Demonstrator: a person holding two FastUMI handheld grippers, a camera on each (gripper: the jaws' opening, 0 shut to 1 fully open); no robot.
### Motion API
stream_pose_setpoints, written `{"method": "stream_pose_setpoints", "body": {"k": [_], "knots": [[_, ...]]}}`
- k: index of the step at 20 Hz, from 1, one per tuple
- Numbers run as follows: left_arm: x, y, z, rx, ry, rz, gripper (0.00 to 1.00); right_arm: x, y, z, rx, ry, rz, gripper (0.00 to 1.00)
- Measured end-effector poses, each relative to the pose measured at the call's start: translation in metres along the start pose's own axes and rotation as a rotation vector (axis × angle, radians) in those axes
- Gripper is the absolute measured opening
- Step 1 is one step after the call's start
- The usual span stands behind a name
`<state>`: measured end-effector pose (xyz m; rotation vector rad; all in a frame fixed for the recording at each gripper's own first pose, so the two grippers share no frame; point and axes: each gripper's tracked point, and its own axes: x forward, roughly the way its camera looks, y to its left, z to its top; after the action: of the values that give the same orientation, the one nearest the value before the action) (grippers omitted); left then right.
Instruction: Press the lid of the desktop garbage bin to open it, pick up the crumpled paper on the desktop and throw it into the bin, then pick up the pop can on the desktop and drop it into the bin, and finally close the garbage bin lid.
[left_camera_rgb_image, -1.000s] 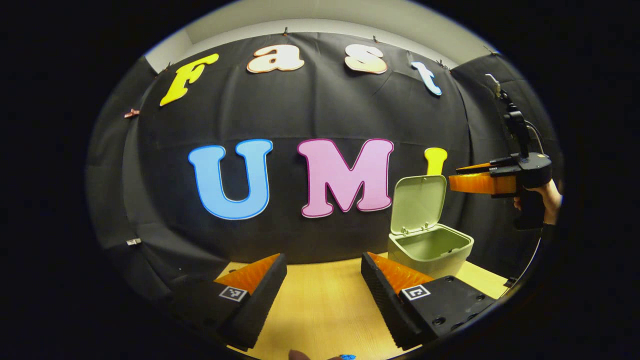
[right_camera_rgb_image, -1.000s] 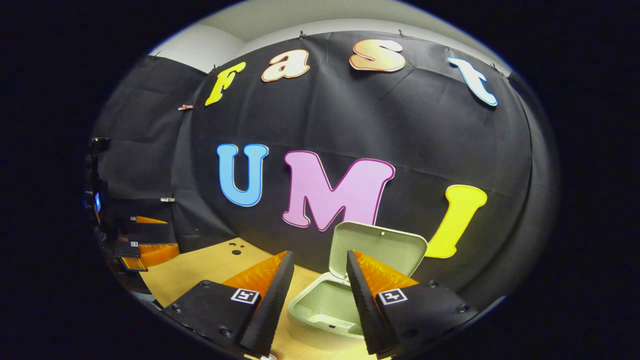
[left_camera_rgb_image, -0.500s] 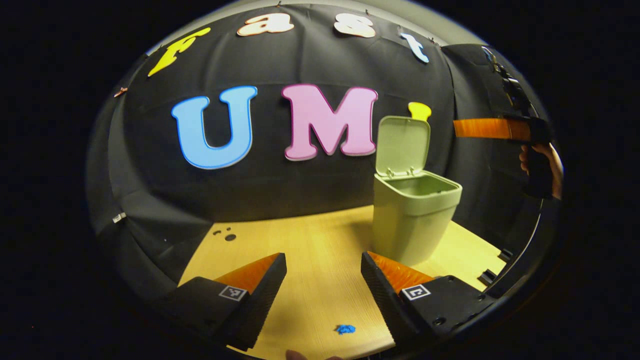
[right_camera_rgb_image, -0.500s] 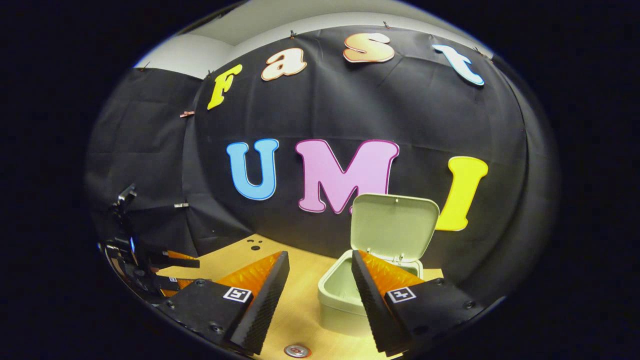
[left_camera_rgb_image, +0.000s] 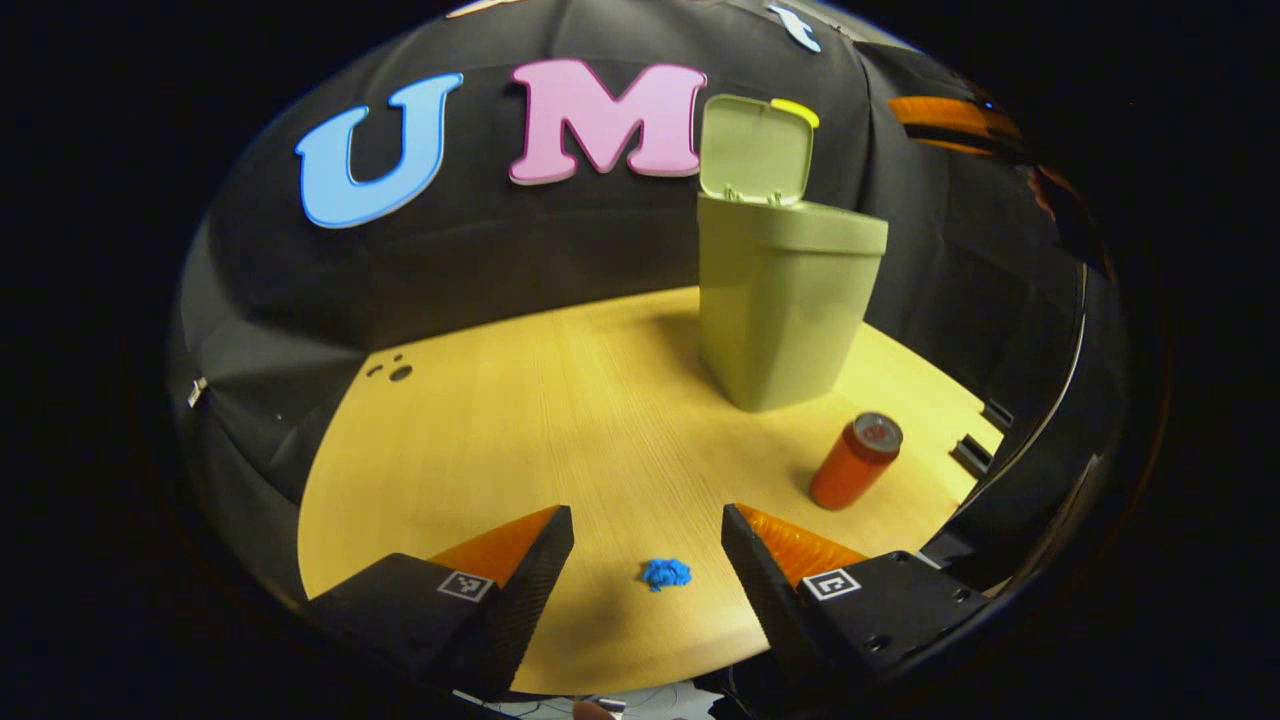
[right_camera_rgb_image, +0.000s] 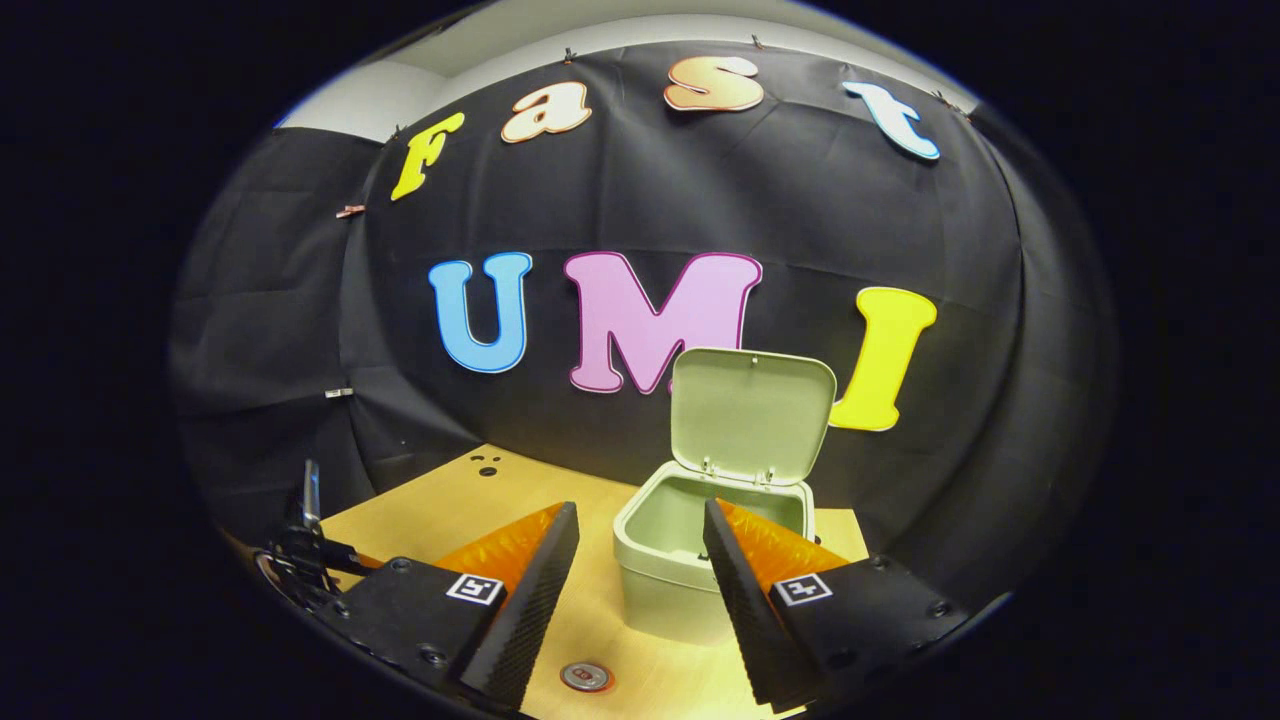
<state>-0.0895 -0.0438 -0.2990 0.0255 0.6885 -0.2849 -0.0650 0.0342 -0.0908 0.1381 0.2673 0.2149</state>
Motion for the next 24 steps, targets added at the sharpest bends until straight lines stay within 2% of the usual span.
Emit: {"method": "stream_pose_setpoints", "body": {"k": [8, 13, 18, 21, 23, 24], "knots": [[0.047, -0.015, -0.054, -0.060, 0.118, -0.034, 0.92, -0.028, -0.021, -0.010, 0.024, 0.031, -0.088, 0.83], [0.067, -0.008, -0.074, -0.032, 0.165, -0.018, 0.87, -0.041, -0.039, -0.016, 0.036, 0.054, -0.153, 0.83], [0.079, -0.007, -0.080, -0.001, 0.184, -0.021, 0.75, -0.044, -0.044, -0.024, 0.077, 0.076, -0.162, 0.83], [0.081, -0.009, -0.083, 0.000, 0.196, -0.031, 0.72, -0.044, -0.045, -0.025, 0.066, 0.084, -0.170, 0.83], [0.085, -0.011, -0.085, 0.004, 0.204, -0.032, 0.67, -0.045, -0.046, -0.026, 0.050, 0.092, -0.170, 0.83], [0.088, -0.010, -0.088, 0.009, 0.208, -0.034, 0.61, -0.045, -0.046, -0.026, 0.049, 0.094, -0.168, 0.83]]}}
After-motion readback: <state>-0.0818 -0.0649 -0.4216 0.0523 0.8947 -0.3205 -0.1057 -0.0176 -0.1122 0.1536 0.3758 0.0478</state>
